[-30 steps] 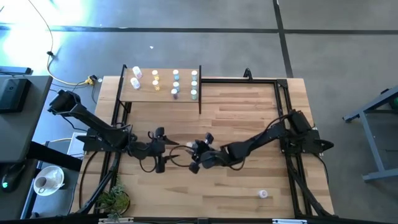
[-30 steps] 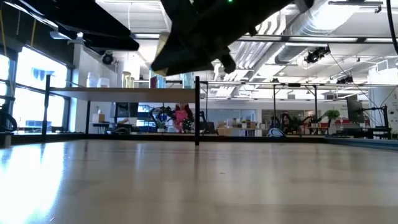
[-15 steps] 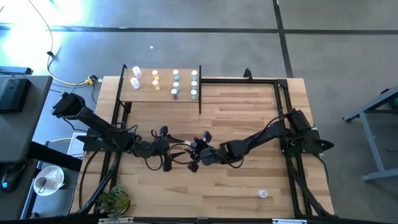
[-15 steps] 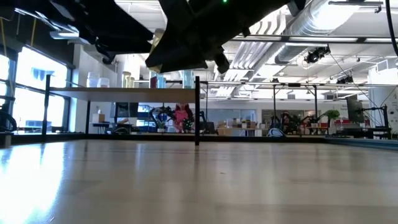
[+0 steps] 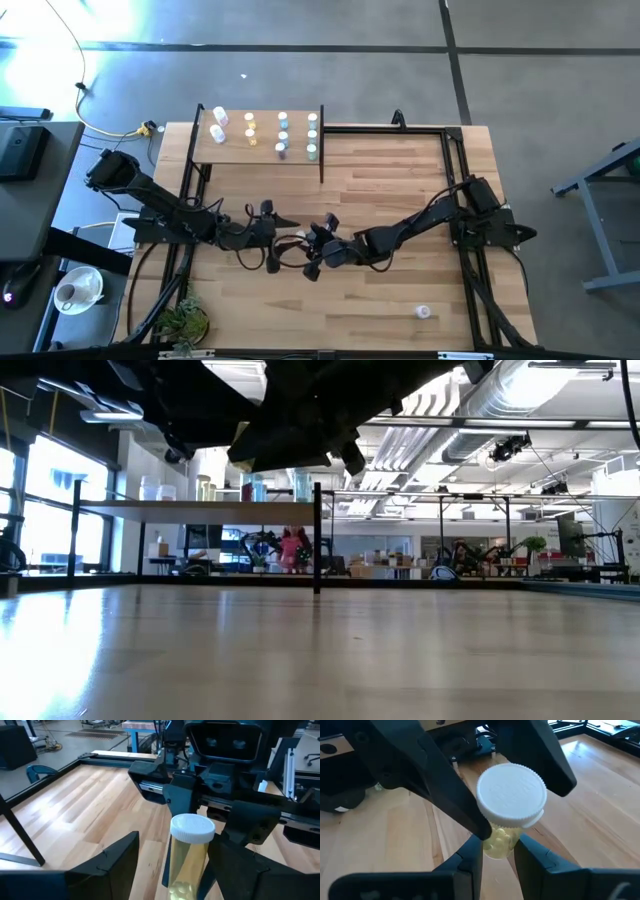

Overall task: Pick and place medicine bottles onto shelf by color
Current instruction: Put the yellow pill bottle on the shelf aligned with the other yellow pill bottles

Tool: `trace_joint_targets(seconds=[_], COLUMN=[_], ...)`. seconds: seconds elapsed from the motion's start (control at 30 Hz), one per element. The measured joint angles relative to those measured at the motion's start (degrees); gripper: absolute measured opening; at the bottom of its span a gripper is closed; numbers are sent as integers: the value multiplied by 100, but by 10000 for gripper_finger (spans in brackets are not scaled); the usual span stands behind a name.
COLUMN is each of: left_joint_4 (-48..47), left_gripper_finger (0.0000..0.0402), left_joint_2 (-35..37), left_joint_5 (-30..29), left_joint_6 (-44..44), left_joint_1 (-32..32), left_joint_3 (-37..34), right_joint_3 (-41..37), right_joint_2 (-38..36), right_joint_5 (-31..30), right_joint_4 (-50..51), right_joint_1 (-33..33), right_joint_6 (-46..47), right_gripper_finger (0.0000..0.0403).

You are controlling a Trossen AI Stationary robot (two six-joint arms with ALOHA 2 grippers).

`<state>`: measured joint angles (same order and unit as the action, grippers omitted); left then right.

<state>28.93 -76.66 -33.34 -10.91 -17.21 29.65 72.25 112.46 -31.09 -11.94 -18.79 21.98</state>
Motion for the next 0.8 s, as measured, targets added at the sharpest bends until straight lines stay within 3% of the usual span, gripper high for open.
trace_joint_targets(seconds=[0.2, 0.63, 0.8], left_joint_4=[21, 48, 48], left_gripper_finger=[193, 97, 82], left_joint_2=[0, 0, 0], left_joint_5=[68, 168, 164], left_joint_6=[1, 19, 20], left_joint_1=[1, -3, -3], left_joint_3=[0, 0, 0], right_joint_3=[0, 0, 0], right_joint_2=[0, 0, 0], right_joint_5=[8, -11, -10], right_joint_4=[-2, 4, 7], right_joint_1=[0, 2, 2], right_joint_6=[0, 3, -1], right_gripper_finger=[76, 76, 76])
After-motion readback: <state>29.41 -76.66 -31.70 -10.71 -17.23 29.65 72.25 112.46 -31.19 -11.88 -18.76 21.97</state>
